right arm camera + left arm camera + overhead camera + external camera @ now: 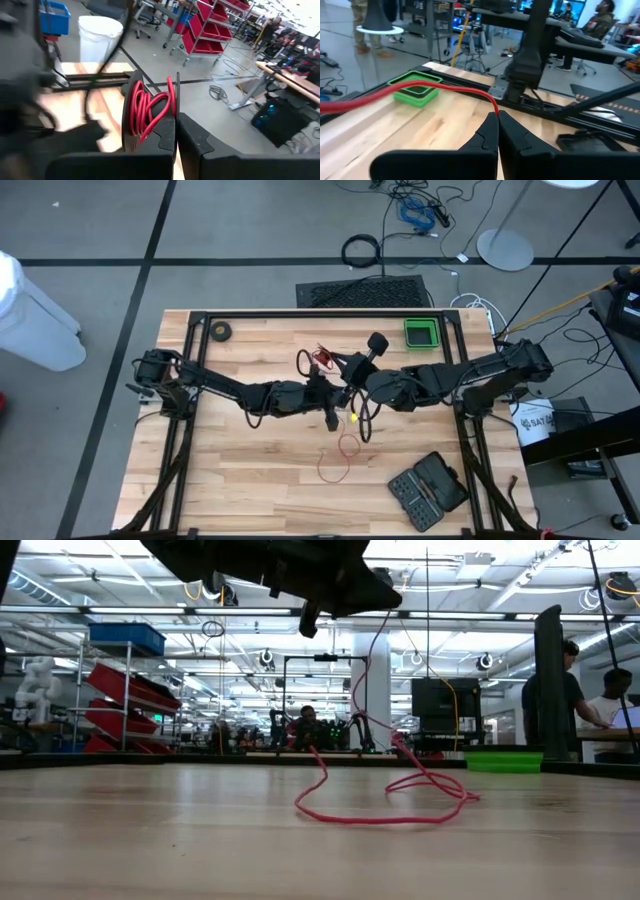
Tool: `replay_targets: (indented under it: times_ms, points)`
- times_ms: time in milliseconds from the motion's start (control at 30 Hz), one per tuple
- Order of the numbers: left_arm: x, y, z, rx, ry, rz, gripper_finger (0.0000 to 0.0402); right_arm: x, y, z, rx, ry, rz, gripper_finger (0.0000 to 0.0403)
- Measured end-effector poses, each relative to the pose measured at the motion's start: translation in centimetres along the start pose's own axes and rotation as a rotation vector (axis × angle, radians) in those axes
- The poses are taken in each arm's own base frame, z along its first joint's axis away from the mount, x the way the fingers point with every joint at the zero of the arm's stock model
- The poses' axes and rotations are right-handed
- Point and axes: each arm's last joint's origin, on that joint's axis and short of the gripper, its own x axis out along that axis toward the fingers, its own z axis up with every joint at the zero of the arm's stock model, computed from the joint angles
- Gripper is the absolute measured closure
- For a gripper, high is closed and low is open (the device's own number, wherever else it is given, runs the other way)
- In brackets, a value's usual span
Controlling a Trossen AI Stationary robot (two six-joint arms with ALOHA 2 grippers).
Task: Coil cords
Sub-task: Coil the red wire into the spool
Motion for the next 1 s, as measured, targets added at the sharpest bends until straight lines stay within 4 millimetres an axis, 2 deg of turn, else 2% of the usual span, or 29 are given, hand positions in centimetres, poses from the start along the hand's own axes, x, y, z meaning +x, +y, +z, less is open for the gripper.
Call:
replay_targets:
  times_ms: [433, 1000]
  points:
    - [-0.7, -1.9, -0.1, 0.049, -0.015, -0.062, 0.0402, 1.0, 0.0, -0.8, -0.064, 0.046, -0.016, 0.0403]
    - [-0.7, -1.8, -0.1, 0.079, -0.015, -0.045, 0.0402, 1.0, 0.5, -0.6, -0.02, 0.033, 0.118, 0.0403]
